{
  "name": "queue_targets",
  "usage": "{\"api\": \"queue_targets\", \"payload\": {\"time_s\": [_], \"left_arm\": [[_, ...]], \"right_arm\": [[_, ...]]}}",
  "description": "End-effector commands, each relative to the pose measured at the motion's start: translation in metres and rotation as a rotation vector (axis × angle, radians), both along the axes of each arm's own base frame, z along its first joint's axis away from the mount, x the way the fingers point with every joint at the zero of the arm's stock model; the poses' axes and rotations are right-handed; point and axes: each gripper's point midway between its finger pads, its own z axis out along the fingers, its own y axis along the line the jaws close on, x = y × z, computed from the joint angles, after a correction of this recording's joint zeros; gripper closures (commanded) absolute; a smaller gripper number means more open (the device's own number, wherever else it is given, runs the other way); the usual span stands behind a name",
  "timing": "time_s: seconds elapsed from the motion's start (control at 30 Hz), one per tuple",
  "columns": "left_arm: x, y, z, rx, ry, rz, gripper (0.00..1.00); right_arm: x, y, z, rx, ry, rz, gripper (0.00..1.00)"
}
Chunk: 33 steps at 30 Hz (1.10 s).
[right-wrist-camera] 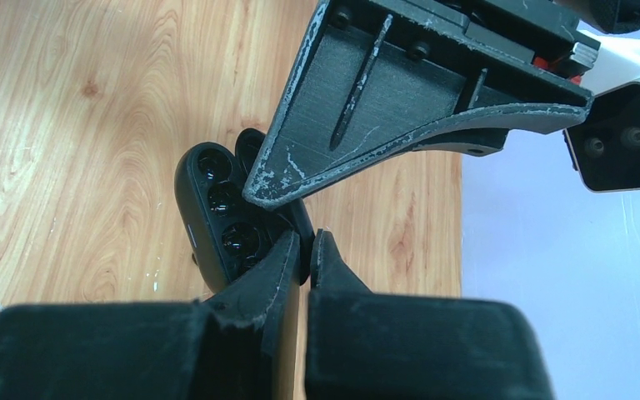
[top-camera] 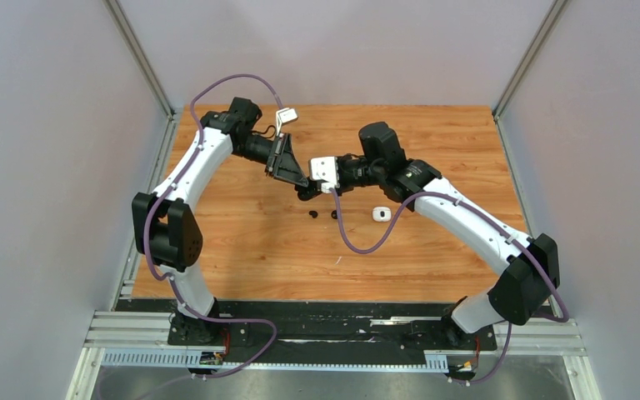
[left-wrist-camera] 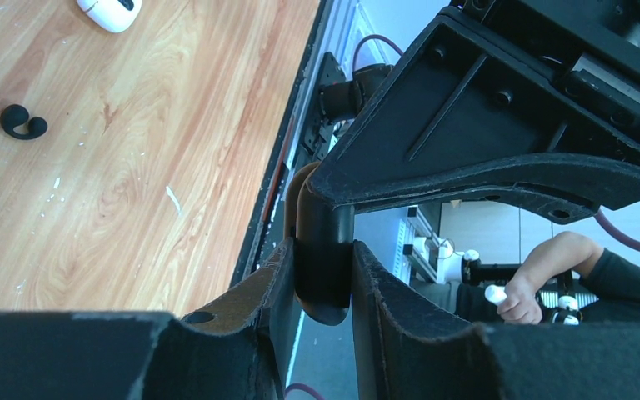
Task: Insert the wireless bluetooth earbuds into the charging case
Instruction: Open the charging case.
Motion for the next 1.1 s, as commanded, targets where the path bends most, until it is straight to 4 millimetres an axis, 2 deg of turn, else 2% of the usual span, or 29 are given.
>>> {"api": "queue_targets", "payload": {"time_s": [0.0, 0.07, 0.23, 0.3, 0.37, 0.5, 0.63, 0.67, 0.73, 0.8, 0.87, 1.07], "left_arm": [[-0.001, -0.004, 0.016, -0.078, 0.026, -0.012, 0.66], [-0.002, -0.004, 0.017, -0.086, 0.017, -0.019, 0.73], [-0.004, -0.004, 0.018, -0.097, 0.007, -0.025, 0.97], [-0.004, -0.003, 0.019, -0.098, -0.007, -0.025, 1.0], [-0.004, -0.003, 0.021, -0.093, -0.021, -0.023, 1.0], [-0.007, 0.001, 0.022, -0.056, -0.081, -0.027, 1.0], [-0.006, 0.008, 0.016, 0.009, -0.166, -0.027, 1.0], [-0.006, 0.009, 0.016, 0.016, -0.189, -0.028, 1.0], [-0.005, 0.013, 0.01, 0.054, -0.216, -0.025, 1.0], [-0.003, 0.018, 0.002, 0.104, -0.245, -0.018, 1.0], [-0.002, 0.025, -0.005, 0.148, -0.267, -0.007, 1.0], [-0.001, 0.045, -0.014, 0.227, -0.29, 0.045, 1.0]], "right_arm": [[-0.006, 0.005, 0.008, 0.023, -0.016, 0.02, 1.0], [-0.007, 0.006, 0.008, 0.025, -0.015, 0.023, 1.0], [-0.008, 0.006, 0.006, 0.028, -0.003, 0.02, 1.0], [-0.006, 0.006, 0.005, 0.032, 0.011, 0.003, 1.0], [-0.003, 0.005, 0.008, 0.043, 0.03, -0.026, 0.95], [0.005, -0.005, 0.041, 0.139, 0.108, -0.104, 0.73], [0.008, -0.024, 0.086, 0.249, 0.212, -0.152, 0.66], [0.008, -0.029, 0.093, 0.268, 0.241, -0.159, 0.65], [0.007, -0.038, 0.094, 0.283, 0.3, -0.17, 0.63], [0.009, -0.046, 0.076, 0.269, 0.368, -0.201, 0.62], [0.012, -0.053, 0.048, 0.245, 0.471, -0.25, 0.63], [0.013, -0.063, -0.059, 0.105, 0.789, -0.368, 0.69]]}}
